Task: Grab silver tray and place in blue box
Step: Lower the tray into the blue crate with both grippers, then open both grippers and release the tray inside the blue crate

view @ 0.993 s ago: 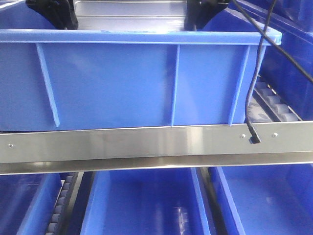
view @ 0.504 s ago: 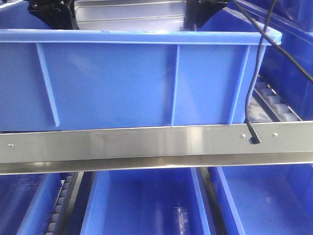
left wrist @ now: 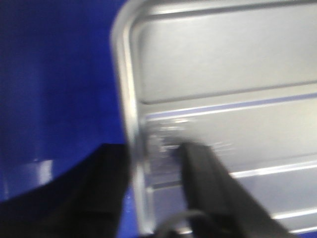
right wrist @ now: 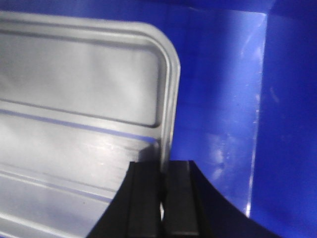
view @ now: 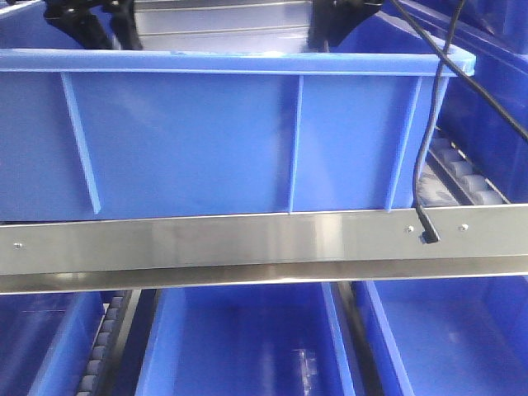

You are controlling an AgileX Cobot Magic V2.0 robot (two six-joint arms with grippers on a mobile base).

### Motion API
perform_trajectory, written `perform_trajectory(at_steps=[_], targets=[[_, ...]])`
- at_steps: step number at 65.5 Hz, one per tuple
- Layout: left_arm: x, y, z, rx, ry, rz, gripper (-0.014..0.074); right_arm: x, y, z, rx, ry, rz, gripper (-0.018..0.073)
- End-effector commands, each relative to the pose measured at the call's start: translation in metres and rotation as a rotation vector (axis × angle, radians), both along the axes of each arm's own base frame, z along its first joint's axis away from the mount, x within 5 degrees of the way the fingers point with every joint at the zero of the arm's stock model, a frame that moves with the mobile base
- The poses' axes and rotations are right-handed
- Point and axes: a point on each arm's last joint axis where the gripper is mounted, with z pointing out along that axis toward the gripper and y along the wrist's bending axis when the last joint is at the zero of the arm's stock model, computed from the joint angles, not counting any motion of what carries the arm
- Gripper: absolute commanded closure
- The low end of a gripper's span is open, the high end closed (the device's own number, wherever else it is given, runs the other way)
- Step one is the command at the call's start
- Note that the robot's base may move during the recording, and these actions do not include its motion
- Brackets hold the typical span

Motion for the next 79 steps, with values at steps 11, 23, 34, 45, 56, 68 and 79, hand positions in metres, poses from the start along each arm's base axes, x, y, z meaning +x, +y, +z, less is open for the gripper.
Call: perform_trajectory(at_steps=[11, 23, 34, 45, 56, 68, 79], targets=[[-0.007, -0.009, 0.046, -0.214, -0.158, 0.009, 0.0279, -0.009, 0.005, 0.046, 0.178, -0.146, 0.019, 0.0230], [-0.003, 0.003, 0.046, -0.210, -0.157, 0.039, 0.0279, -0.004, -0.010, 0.044, 0.164, -0.124, -0.017, 0.0093], [-0.002, 0.004, 0.046, -0.196, -0.163, 0.038, 0.0279, -0.002, -0.011, 0.044, 0.156, -0.146, -0.019, 0.0093], [-0.002, 0.006, 0.046, -0.163, -0.174, 0.037, 0.0279, -0.001, -0.013, 0.045, 0.123, -0.164, -0.019, 0.0093], [-0.002, 0.006, 0.046, -0.163, -0.174, 0.037, 0.0279, -0.001, -0.013, 0.045, 0.123, -0.167, -0.019, 0.0093], [-0.002, 0.006, 0.046, -0.163, -0.174, 0.037, 0.0301, -0.001, -0.013, 0.045, 0.124, -0.166, -0.019, 0.0151], [-0.001, 0.006, 0.046, -0.165, -0.178, 0.037, 0.0500, -0.001, -0.013, 0.045, 0.125, -0.169, -0.019, 0.0477]])
